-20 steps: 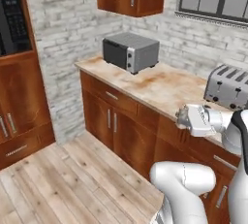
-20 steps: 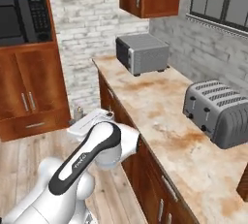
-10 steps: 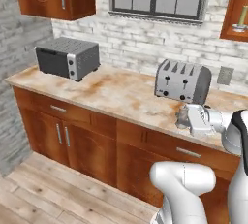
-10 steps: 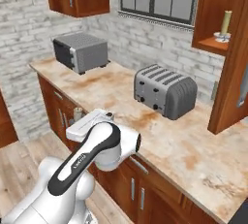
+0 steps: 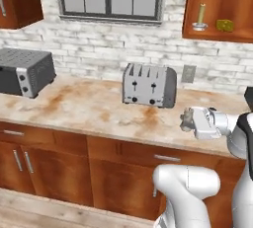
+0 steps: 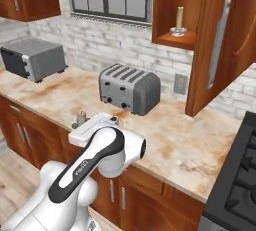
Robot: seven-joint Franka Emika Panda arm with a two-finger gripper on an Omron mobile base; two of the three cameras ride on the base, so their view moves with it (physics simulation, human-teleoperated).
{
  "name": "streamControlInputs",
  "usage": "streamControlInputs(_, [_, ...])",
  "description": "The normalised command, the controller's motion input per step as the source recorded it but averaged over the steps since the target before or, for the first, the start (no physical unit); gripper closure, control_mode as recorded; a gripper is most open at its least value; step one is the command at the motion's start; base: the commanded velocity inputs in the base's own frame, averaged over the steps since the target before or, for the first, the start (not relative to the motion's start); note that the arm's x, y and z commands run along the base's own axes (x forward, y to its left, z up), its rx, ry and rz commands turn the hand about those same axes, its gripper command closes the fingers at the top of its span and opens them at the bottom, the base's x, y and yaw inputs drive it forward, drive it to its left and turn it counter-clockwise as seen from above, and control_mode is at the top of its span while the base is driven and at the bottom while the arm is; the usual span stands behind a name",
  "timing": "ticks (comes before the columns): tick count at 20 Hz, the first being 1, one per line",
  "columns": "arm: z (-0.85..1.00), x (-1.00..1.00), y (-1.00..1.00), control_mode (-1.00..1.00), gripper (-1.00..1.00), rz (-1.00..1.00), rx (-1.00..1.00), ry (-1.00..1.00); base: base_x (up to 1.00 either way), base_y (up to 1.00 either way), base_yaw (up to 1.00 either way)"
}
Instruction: Pick the candle and candle from the dining table and place them in the open cabinet. Close the cabinet after placing the objects.
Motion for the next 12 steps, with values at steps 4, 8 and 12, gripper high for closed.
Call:
streamControlInputs(4, [0.0,0.0,0.0,1.0,1.0,0.0,0.0,0.0,0.4,-0.05,-0.37])
streamControlInputs(8, [0.0,0.0,0.0,1.0,1.0,0.0,0.0,0.0,0.4,0.0,-0.37])
streamControlInputs(12, [0.0,0.0,0.0,1.0,1.0,0.0,0.0,0.0,0.29,0.0,-0.29])
